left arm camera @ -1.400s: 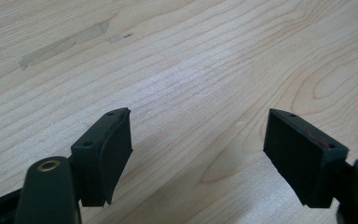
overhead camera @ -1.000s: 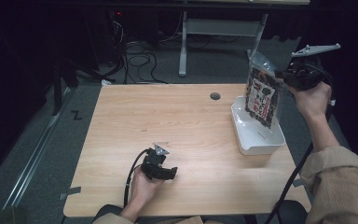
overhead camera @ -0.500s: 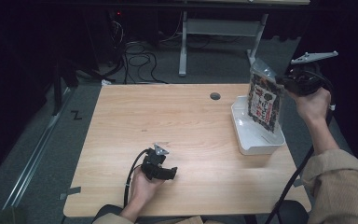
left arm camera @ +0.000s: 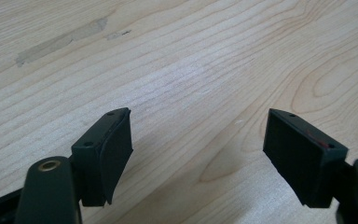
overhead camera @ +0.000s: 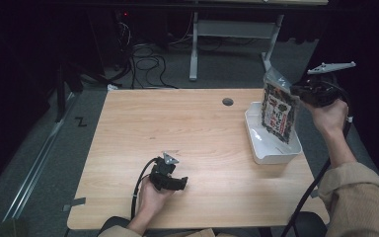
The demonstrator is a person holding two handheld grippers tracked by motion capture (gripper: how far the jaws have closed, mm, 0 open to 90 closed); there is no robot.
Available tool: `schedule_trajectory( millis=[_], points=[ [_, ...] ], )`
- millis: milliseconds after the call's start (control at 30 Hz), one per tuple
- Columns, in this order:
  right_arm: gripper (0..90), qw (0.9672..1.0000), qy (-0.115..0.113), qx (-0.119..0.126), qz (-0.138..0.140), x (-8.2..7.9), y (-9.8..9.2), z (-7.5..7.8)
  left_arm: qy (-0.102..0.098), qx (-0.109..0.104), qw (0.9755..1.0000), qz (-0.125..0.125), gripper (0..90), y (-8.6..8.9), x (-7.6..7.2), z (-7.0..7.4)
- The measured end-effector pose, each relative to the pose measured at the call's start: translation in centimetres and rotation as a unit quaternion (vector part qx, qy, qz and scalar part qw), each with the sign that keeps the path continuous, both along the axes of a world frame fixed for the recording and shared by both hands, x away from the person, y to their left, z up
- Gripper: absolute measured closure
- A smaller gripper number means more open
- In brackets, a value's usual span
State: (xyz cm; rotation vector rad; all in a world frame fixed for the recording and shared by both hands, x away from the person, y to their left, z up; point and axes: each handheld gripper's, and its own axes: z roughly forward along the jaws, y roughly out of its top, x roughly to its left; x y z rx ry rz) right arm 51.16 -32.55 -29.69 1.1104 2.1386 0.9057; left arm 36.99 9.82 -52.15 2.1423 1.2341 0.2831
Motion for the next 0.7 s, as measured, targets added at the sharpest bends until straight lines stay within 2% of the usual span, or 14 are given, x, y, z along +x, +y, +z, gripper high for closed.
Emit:
schedule_trajectory(
  millis=[367, 700],
  points=[
    [89.3, 0.9996, 0.016, 0.025, -0.005, -0.3, -1.0, -1.1, 0.000, -0.002, 1.0000, -0.002, 24.4, -0.1, -0.1, 0.0],
    [87.8, 0.9994, 0.020, 0.025, -0.013, -0.7, -1.8, -1.6, -0.003, -0.002, 1.0000, -0.005, 24.4, -0.1, -0.1, 0.1]
  ],
)
